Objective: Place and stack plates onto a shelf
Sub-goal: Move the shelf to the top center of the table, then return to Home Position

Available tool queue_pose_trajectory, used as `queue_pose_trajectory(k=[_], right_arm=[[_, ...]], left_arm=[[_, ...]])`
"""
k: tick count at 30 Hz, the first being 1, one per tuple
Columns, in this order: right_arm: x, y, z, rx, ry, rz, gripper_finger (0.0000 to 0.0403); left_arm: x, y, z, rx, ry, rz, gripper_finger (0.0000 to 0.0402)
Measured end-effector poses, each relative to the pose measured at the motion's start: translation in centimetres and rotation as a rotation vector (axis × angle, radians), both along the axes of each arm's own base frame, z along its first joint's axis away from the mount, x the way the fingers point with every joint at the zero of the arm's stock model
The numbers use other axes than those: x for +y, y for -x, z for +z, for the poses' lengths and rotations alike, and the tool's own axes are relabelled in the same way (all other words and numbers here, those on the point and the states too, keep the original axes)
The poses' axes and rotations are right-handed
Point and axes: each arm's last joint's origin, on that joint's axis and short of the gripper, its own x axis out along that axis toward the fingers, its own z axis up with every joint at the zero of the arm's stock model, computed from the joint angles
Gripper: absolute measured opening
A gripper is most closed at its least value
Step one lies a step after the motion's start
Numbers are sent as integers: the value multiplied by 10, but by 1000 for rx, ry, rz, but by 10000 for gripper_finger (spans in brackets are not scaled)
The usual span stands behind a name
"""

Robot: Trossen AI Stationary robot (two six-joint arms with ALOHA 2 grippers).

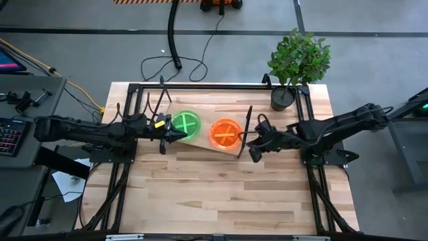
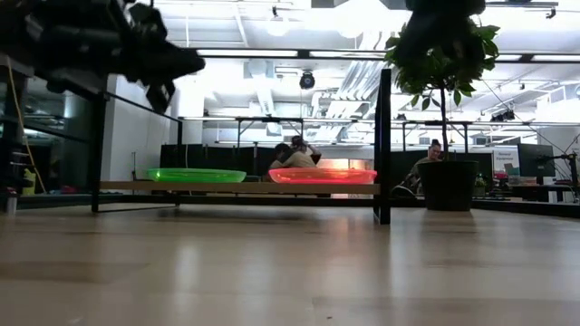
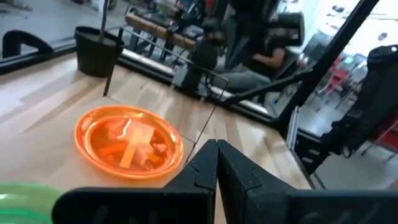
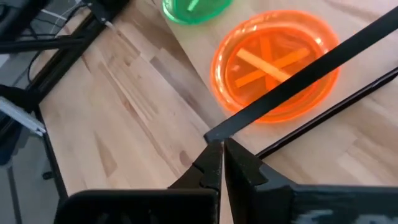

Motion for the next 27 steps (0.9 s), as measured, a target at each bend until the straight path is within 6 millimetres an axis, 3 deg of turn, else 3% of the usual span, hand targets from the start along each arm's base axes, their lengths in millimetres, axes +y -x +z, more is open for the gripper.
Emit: queue_pose_trajectory(k=[5,12,18,27], right_arm=[[-4,23,16,-24,34,29,0],[-7,56,39,-137,52,9,0],[-5,69,57,-291,55,-22,0],[-3,69,59,-309,-5,6,0]], left_arm=[[-15,-5,14,-26,43,4,0],[-38,3,24,-109,-12,53,0],[-45,20,7,-141,-16,14,0],[-40,46,-17,-251,-60,-46,0]])
